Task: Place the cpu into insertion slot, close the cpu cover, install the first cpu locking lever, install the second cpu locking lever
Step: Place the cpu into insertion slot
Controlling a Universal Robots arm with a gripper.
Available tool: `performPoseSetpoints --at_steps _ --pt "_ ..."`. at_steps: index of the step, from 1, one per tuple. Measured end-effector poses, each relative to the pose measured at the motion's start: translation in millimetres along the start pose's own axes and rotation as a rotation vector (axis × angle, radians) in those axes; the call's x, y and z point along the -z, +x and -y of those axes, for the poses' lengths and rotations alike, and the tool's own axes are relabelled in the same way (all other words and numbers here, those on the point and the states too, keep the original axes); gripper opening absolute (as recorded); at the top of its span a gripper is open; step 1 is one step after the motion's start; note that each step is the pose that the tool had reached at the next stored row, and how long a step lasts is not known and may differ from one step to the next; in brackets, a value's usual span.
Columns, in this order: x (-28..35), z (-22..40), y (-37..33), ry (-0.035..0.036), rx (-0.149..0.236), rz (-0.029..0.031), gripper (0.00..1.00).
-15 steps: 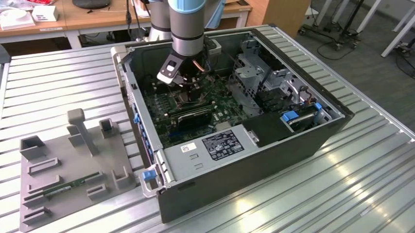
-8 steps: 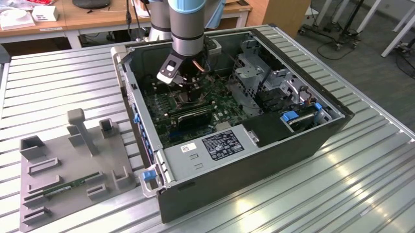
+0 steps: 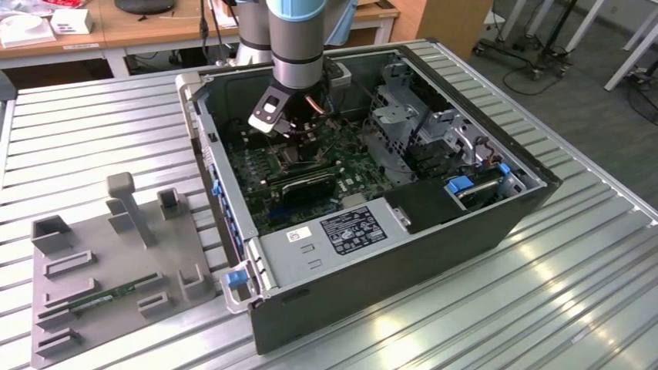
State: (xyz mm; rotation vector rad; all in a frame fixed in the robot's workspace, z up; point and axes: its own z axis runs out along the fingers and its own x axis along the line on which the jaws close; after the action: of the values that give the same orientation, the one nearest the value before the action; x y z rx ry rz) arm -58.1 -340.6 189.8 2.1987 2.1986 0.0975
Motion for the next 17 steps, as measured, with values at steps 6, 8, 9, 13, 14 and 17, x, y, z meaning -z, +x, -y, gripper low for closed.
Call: performPoseSetpoints --at_steps 6,8,9,13,14,17 --pt "0.0 0.0 0.0 0.0 -0.001 0.0 0.54" --pt "0.0 0.0 0.0 -0.0002 -0.001 0.0 0.54" --pt "-0.1 -0.1 0.0 -0.0005 -0.001 -0.0002 0.55" --pt "-0.2 -0.1 0.1 -0.0004 -0.001 -0.0005 0.6" --pt "-0.1 0.0 0.0 -0.0002 -0.001 -0.0002 0.6" --pt "0.0 0.0 0.0 -0.0001 -0.001 0.0 0.6"
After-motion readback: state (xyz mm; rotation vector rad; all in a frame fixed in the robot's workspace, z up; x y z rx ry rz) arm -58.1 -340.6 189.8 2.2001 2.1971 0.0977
